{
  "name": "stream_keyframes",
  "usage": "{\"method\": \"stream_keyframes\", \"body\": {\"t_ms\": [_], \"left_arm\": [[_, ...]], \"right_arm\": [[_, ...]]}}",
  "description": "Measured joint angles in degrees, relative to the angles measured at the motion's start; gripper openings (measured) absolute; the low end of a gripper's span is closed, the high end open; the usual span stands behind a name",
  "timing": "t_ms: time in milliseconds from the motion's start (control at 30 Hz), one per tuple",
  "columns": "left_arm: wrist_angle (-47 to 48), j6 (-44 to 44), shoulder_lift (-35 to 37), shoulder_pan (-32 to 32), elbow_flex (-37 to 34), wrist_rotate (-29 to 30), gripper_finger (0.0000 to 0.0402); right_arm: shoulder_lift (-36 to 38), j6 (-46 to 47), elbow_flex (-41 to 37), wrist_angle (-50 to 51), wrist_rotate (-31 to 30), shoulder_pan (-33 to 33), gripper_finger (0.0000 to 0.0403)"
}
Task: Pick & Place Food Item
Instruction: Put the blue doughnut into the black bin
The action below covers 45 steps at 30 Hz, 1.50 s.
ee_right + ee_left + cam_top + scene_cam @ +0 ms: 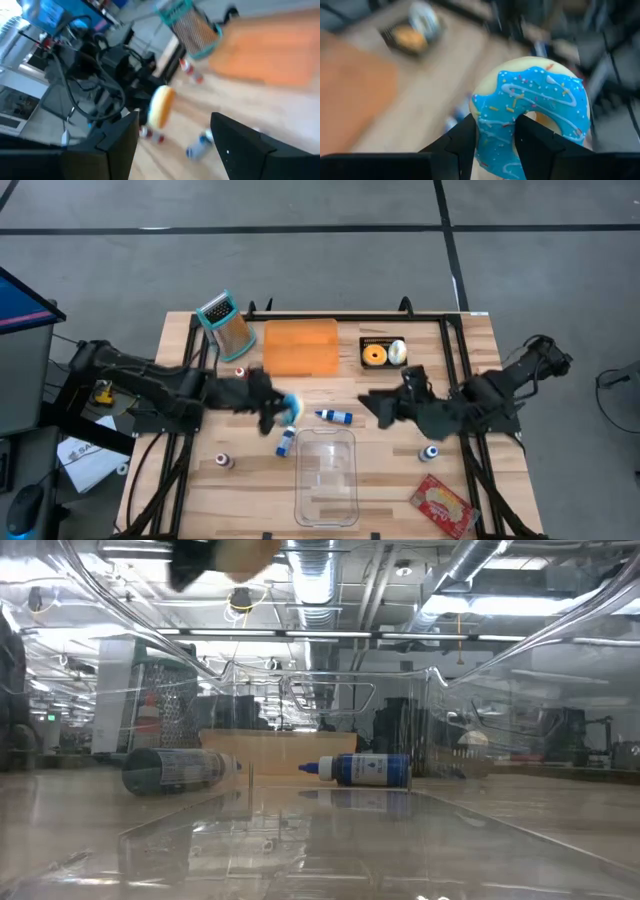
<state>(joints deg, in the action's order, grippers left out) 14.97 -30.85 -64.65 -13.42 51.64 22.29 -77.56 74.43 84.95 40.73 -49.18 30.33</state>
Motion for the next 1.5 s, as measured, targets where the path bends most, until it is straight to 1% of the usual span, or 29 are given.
{"method": "stream_keyframes", "body": {"t_ms": [133,200,300,400,500,667,733,800,900,1000,1233,1333,1500], "left_arm": [[-16.1,1.5,-3.5,6.3,0.0,5.2,0.0122],[-22.5,1.2,-5.2,8.7,0.0,8.0,0.0122],[-29.1,0.3,-7.5,12.0,0.0,10.4,0.0122],[-32.1,-1.6,-9.1,14.2,0.0,10.3,0.0122],[-34.0,-3.2,-10.3,15.5,0.0,7.9,0.0122],[-36.8,-4.7,-11.3,17.4,0.0,5.6,0.0122],[-37.2,-6.0,-11.3,18.8,0.0,4.4,0.0122],[-38.7,-7.0,-12.0,20.2,0.1,3.9,0.0122],[-40.2,-7.3,-12.9,22.1,0.7,2.9,0.0122],[-39.5,-7.4,-13.6,23.2,1.8,1.8,0.0122],[-40.1,-6.1,-15.1,24.1,4.4,1.4,0.0122],[-39.6,-6.1,-15.0,24.3,4.8,1.4,0.0122],[-39.8,-6.0,-14.9,24.3,5.1,1.2,0.0122]], "right_arm": [[0.0,-8.6,2.2,-1.9,0.5,-4.9,0.0240],[0.1,-11.7,3.1,-1.4,0.6,-7.3,0.0240],[0.0,-14.2,4.8,3.3,0.7,-10.4,0.0240],[0.1,-16.5,5.6,7.0,0.5,-12.9,0.0240],[-0.3,-19.5,5.5,8.3,0.2,-15.2,0.0240],[-1.5,-25.6,5.6,6.3,0.2,-19.2,0.0240],[-1.9,-28.7,5.5,4.2,1.8,-20.6,0.0240],[-2.8,-32.1,5.6,-0.1,4.0,-22.5,0.0240],[-4.4,-36.9,5.6,-4.0,8.6,-25.1,0.0241],[-6.2,-39.9,5.5,-6.8,12.9,-27.5,0.0241],[-7.2,-44.8,5.5,-9.0,15.5,-30.4,0.0242],[-7.2,-46.1,5.5,-11.7,16.4,-31.5,0.0253],[-7.2,-45.9,5.5,-12.5,17.9,-32.9,0.0290]]}}
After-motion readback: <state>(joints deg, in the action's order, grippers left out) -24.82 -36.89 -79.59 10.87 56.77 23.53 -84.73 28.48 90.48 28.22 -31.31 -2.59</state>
